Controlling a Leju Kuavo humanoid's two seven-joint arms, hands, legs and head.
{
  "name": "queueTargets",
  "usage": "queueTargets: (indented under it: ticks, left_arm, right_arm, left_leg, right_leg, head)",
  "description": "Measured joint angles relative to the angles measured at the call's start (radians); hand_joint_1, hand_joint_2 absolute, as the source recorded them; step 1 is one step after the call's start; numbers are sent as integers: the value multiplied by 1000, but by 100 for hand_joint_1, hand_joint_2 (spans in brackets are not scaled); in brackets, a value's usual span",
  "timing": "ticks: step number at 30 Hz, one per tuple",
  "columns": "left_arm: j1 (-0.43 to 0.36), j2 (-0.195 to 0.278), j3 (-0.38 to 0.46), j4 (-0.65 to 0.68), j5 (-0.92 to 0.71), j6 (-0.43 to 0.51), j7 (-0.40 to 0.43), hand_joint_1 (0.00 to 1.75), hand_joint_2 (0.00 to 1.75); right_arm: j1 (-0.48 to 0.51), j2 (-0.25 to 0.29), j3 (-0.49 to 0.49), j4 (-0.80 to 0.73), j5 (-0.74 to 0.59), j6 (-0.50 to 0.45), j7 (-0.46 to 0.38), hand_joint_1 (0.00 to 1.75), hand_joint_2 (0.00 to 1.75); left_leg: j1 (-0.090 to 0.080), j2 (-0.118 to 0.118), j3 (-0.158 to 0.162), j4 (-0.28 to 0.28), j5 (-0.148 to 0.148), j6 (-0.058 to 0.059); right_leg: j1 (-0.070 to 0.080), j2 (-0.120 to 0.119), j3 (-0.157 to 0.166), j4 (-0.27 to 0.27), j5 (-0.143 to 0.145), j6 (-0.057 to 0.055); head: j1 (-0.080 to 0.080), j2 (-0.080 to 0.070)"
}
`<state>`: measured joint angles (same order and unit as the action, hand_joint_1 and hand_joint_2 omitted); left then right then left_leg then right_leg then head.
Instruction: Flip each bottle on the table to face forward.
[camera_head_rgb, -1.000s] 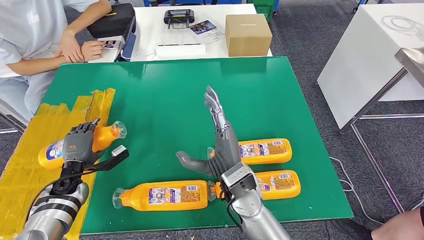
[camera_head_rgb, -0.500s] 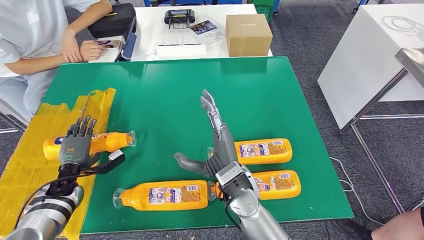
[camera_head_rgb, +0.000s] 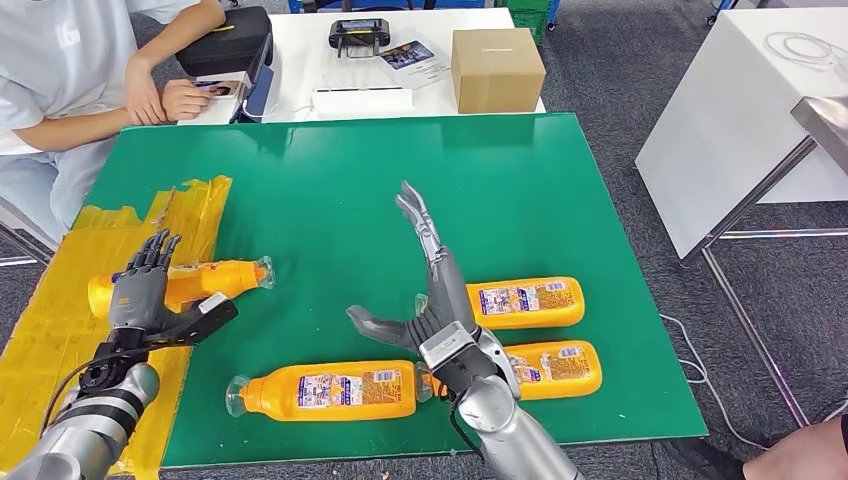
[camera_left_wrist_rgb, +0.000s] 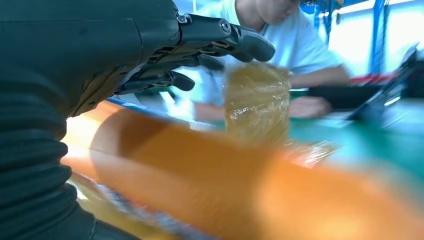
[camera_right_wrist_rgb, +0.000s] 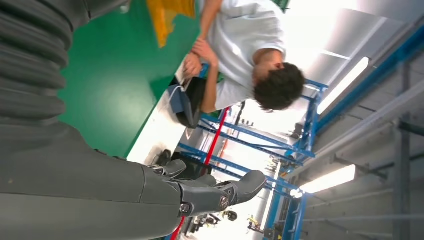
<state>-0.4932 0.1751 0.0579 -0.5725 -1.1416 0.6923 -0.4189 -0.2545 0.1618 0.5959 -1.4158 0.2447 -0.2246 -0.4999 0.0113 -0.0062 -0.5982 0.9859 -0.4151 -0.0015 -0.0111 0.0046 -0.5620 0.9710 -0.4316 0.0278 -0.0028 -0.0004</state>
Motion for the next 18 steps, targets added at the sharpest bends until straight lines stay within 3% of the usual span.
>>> queueTargets:
  ticks: [3, 5, 11, 15, 18]
  left_arm:
    - [8, -38, 89, -13, 251, -54, -215, 0, 175]
    - [22, -58, 123, -42, 365, -112, -261, 0, 175]
    - [114, -102, 136, -264, 733, -398, -281, 0, 175]
    - [165, -119, 141, -386, 871, -554, -283, 0, 175]
    - [197, -133, 151, -470, 924, -611, -283, 0, 175]
  right_arm:
    - [5, -6, 0, 6, 47, -2, 10, 0, 175]
    - [8, -9, 0, 11, 74, -6, 15, 0, 175]
    - [9, -20, 16, 28, 215, -25, 59, 0, 175]
    - [8, -27, 39, 39, 290, -1, 85, 0, 175]
    - [6, -34, 58, 50, 324, 20, 97, 0, 175]
  left_leg:
    - [0, 0, 0, 0, 0, 0]
    - [0, 0, 0, 0, 0, 0]
    - [0, 0, 0, 0, 0, 0]
    - [0, 1, 0, 0, 0, 0]
    - [0, 1, -1, 0, 0, 0]
  right_leg:
    - [0, 0, 0, 0, 0, 0]
    - [0, 0, 0, 0, 0, 0]
    - [0, 0, 0, 0, 0, 0]
    - [0, 0, 0, 0, 0, 0]
    - [0, 0, 0, 0, 0, 0]
  head:
    - [0, 0]
    - [0, 0]
    - [0, 0]
    - [0, 0]
    - [0, 0]
